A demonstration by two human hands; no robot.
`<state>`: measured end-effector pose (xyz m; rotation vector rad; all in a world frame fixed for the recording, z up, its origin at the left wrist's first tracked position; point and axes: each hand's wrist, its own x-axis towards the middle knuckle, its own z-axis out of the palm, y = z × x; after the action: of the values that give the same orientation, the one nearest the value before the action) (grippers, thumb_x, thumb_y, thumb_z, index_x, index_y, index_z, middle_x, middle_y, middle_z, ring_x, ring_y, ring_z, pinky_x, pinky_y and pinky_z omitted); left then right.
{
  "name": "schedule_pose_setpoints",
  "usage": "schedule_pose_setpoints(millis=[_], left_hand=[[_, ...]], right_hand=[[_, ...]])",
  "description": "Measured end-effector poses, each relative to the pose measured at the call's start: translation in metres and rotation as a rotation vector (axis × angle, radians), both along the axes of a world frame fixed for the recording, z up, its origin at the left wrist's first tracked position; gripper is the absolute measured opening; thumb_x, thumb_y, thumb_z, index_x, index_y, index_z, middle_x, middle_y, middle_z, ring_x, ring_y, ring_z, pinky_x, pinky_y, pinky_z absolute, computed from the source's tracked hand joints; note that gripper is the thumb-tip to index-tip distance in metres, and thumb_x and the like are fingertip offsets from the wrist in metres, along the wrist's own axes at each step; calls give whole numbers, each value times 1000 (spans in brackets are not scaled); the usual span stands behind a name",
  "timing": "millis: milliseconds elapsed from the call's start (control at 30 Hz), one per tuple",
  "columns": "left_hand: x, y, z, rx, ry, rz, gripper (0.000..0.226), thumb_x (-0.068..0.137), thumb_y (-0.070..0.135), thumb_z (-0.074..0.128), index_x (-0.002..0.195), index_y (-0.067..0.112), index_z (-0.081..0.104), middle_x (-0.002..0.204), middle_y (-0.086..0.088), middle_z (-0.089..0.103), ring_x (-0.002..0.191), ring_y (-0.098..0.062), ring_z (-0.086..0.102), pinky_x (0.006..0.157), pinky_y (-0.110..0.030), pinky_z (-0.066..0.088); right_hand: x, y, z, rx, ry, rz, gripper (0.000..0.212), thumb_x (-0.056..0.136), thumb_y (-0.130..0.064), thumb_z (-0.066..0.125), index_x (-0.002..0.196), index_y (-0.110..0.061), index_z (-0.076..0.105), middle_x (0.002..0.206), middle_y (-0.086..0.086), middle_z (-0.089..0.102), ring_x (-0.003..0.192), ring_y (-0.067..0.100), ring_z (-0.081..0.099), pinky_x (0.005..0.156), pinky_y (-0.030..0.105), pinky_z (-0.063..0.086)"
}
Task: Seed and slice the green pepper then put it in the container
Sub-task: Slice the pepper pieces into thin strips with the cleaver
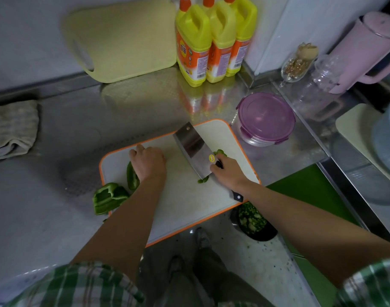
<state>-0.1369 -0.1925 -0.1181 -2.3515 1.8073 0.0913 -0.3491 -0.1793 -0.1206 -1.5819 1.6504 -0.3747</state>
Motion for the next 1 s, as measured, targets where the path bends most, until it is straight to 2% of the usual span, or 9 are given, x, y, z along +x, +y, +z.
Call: schedule_pose_setpoints(millis=[200, 300, 400, 567, 700, 767, 867, 1000], left_hand=[[-4, -5, -7, -16, 62, 19, 20, 93, 22, 55, 102, 18, 72, 101, -6, 71, 104, -28, 52, 86, -35, 35], [-6, -7, -7, 1, 66, 16, 22, 93, 19, 52, 103, 18, 72, 102, -6, 70, 105, -28, 52, 84, -35, 36], [-5, -9, -6, 17, 64, 20, 23, 95, 18, 48, 103, 17, 70, 104, -6, 70, 105, -29, 52, 86, -35, 36], [-8, -8, -7, 81, -14, -14, 23, 98, 20, 44, 104, 17, 67, 108, -6, 68, 111, -27, 48, 90, -37, 33], [-11, -4, -7, 84, -29, -47, 24, 98, 14, 43, 103, 16, 66, 108, -7, 66, 110, -28, 46, 91, -38, 31], [-11, -2, -9, 50, -12, -68, 23, 99, 14, 43, 104, 14, 65, 108, -8, 66, 110, -29, 46, 92, -39, 31], [-13, 1, -8, -44, 75, -102, 25, 100, 18, 41, 108, 9, 64, 110, -10, 65, 111, -31, 46, 90, -39, 32], [-20, 10, -5, -117, 404, -83, 22, 97, 24, 49, 102, 9, 65, 101, -16, 67, 106, -34, 50, 85, -39, 36]], right_hand=[[-5, -2, -1, -27, 49, -18, 33, 87, -12, 55, 64, -21, 32, 61, -3, 40, 63, 18, 41, 56, 32, 28], [-8, 0, -5, -42, 68, -20, 22, 87, -15, 56, 72, -16, 41, 66, -4, 43, 68, 19, 46, 60, 31, 32], [-10, 0, -10, -78, 79, -30, 9, 88, -17, 58, 87, -12, 49, 79, 0, 50, 76, 17, 49, 64, 28, 30], [-11, 1, -14, -133, 105, -38, 17, 88, -17, 60, 97, -7, 51, 95, 4, 47, 83, 19, 47, 67, 28, 31], [-13, 1, -15, -133, 76, -52, 20, 86, -15, 61, 101, -5, 53, 96, 7, 51, 85, 19, 49, 67, 26, 30], [-14, 1, -13, -129, 31, -94, 17, 85, -13, 62, 98, -5, 55, 90, 6, 54, 81, 18, 51, 65, 24, 30], [-16, -1, -6, -123, -36, -177, 15, 83, -14, 62, 92, -5, 54, 78, 2, 55, 72, 17, 51, 63, 28, 36], [-23, -1, -4, -50, -101, -269, 15, 87, -15, 60, 81, -14, 46, 70, -1, 50, 67, 19, 52, 63, 27, 43]])
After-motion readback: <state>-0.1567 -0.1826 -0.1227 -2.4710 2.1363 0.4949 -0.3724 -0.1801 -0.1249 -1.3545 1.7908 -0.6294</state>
